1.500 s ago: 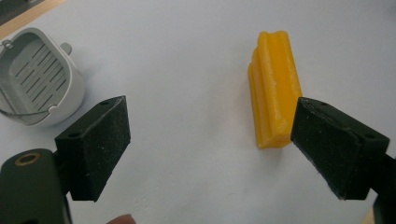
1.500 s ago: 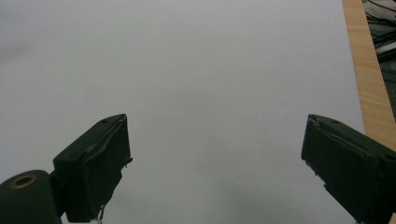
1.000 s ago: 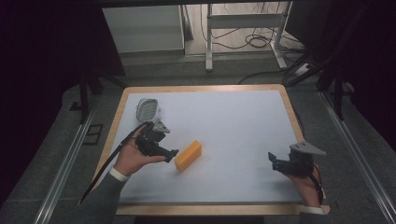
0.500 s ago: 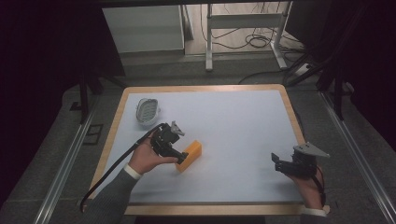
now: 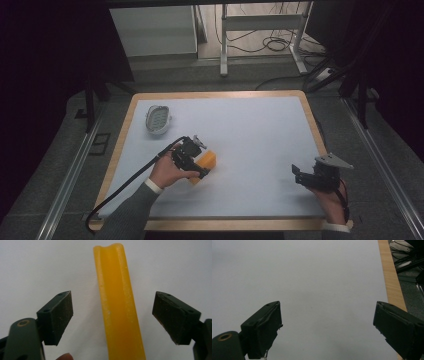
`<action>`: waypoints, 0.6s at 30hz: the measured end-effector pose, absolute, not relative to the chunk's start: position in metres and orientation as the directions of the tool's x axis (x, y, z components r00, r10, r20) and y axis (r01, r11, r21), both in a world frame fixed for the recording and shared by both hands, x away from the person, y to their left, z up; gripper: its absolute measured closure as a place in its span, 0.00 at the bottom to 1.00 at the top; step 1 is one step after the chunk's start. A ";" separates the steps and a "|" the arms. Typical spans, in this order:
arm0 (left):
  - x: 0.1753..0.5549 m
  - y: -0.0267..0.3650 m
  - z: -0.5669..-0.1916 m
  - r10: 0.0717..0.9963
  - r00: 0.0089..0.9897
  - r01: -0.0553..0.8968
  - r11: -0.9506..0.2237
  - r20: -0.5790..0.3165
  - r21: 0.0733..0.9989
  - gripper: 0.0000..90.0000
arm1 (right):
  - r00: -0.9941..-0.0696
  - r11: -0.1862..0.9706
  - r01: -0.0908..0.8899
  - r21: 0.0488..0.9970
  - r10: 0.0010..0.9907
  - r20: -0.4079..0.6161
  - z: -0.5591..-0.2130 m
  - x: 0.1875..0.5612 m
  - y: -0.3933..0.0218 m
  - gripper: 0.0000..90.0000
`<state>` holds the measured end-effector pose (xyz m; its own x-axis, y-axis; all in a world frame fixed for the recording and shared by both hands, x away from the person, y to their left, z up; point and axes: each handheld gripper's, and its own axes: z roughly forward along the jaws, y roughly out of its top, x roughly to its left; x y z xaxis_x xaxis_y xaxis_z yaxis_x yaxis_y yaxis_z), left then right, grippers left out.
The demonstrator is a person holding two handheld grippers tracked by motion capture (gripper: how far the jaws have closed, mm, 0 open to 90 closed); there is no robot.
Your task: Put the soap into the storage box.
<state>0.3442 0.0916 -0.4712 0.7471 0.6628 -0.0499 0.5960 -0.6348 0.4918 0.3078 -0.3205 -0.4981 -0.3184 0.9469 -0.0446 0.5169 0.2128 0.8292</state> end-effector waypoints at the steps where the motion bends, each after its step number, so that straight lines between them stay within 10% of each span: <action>1: 0.344 0.092 -0.471 0.663 0.747 0.596 -0.635 -0.050 0.492 0.22 | -0.318 0.213 0.517 0.829 0.947 -0.045 -0.498 0.308 -0.320 0.09; 18: 0.357 0.080 -0.495 0.684 0.725 0.640 -0.627 -0.078 0.445 0.54 | -0.310 0.224 0.529 0.819 0.949 -0.059 -0.501 0.309 -0.322 0.09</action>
